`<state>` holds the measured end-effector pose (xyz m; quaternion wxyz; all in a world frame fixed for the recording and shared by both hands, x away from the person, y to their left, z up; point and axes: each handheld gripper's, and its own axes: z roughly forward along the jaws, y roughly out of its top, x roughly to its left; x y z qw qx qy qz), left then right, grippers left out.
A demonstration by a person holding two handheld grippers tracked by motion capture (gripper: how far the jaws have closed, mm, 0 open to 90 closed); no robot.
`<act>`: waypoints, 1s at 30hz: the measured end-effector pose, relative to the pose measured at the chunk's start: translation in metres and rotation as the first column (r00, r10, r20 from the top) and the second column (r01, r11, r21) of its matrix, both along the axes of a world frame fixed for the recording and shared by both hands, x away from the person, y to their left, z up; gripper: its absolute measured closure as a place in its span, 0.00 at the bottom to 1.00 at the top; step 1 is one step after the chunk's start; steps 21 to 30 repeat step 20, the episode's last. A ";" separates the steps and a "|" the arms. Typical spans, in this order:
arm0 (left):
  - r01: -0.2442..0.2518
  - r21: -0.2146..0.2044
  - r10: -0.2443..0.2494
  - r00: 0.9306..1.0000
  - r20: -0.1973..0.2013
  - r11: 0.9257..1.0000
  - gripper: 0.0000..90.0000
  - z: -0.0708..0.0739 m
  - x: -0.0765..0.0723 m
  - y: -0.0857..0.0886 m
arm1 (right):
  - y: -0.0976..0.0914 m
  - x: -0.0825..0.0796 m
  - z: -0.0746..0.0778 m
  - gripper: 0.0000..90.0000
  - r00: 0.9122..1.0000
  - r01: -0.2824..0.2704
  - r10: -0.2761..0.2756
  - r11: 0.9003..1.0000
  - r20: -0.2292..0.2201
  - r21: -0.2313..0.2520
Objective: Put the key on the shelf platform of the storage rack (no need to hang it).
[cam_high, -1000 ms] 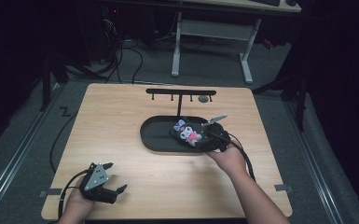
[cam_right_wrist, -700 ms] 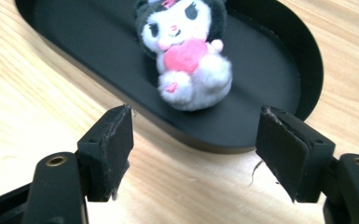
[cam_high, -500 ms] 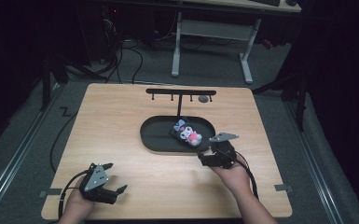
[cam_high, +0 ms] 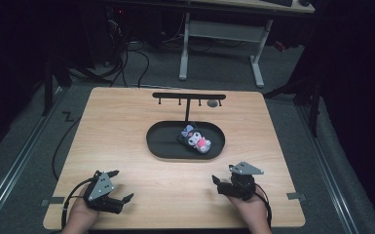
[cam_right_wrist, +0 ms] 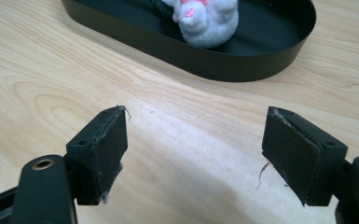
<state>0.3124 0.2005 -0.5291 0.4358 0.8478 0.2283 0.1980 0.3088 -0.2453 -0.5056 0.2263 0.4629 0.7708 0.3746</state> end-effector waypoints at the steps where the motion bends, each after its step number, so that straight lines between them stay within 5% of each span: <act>1: 0.000 0.002 0.000 1.000 -0.002 1.000 0.08 0.000 0.000 0.000 | -0.001 -0.004 -0.002 0.25 1.000 0.004 -0.004 1.000 0.024 0.004; 3: 0.003 0.003 -0.003 1.000 -0.004 1.000 0.08 0.000 0.000 -0.001 | -0.007 -0.017 -0.007 0.25 0.996 0.012 -0.014 1.000 0.085 0.016; 10: 0.015 0.001 -0.015 1.000 0.003 1.000 0.08 0.000 0.000 -0.004 | -0.020 -0.018 -0.009 0.25 0.997 0.047 -0.052 0.996 0.062 0.078; 30: 0.012 0.010 -0.012 1.000 0.003 1.000 0.08 -0.001 0.001 -0.004 | -0.018 -0.015 -0.013 0.25 0.998 0.039 -0.042 0.997 0.044 0.070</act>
